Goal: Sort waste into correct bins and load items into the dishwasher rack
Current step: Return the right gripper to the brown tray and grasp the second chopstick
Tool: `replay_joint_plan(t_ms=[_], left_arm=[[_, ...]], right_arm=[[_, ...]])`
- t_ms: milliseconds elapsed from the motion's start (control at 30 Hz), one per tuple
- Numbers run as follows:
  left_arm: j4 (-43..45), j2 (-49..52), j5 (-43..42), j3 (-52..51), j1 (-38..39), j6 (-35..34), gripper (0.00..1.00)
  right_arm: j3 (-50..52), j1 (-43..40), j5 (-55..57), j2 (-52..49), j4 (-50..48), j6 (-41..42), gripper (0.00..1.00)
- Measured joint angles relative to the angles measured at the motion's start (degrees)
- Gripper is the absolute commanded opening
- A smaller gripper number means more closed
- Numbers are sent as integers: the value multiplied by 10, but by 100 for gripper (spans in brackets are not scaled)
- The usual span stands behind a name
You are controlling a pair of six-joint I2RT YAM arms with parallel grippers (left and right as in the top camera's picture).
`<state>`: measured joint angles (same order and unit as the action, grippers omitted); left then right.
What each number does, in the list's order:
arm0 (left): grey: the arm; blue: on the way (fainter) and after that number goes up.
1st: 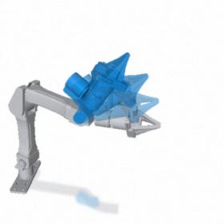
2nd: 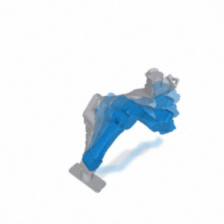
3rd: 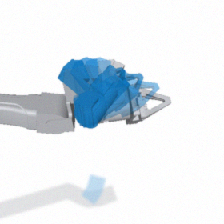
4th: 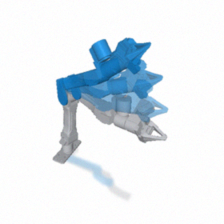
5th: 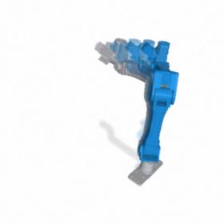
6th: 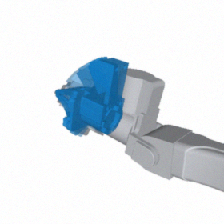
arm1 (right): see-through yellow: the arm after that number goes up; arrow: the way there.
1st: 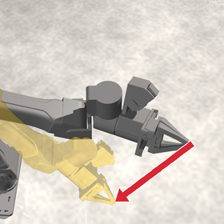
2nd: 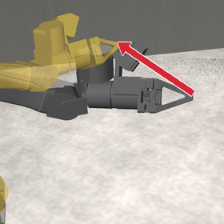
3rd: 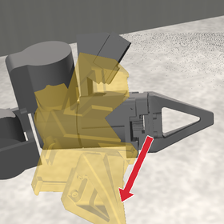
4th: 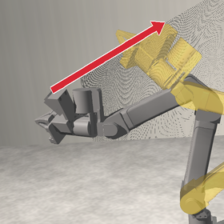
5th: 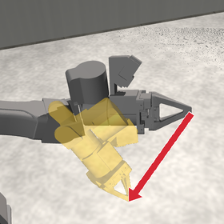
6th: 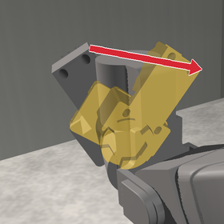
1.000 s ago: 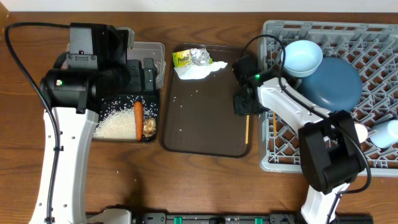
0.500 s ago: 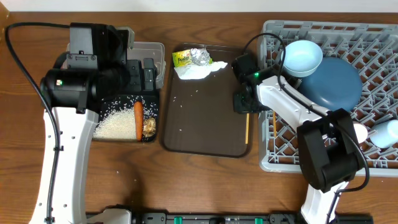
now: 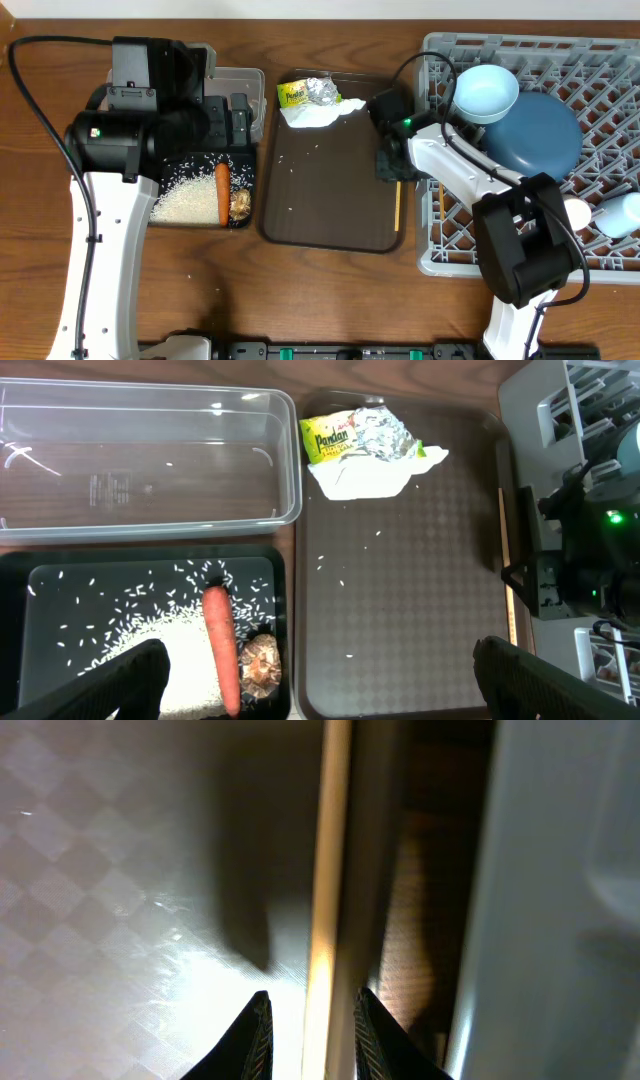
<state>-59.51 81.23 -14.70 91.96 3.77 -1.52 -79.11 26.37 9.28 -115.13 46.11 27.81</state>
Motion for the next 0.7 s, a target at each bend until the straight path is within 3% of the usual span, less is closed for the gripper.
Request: replay_joint_plan(t_ms=[333,700], left_arm=[[0,0,0,0,0,0,98],[0,0,0,0,0,0,98]], right_arm=[[4,65,28,-19,5,1,27],[3,28,23,-19,18,26,24]])
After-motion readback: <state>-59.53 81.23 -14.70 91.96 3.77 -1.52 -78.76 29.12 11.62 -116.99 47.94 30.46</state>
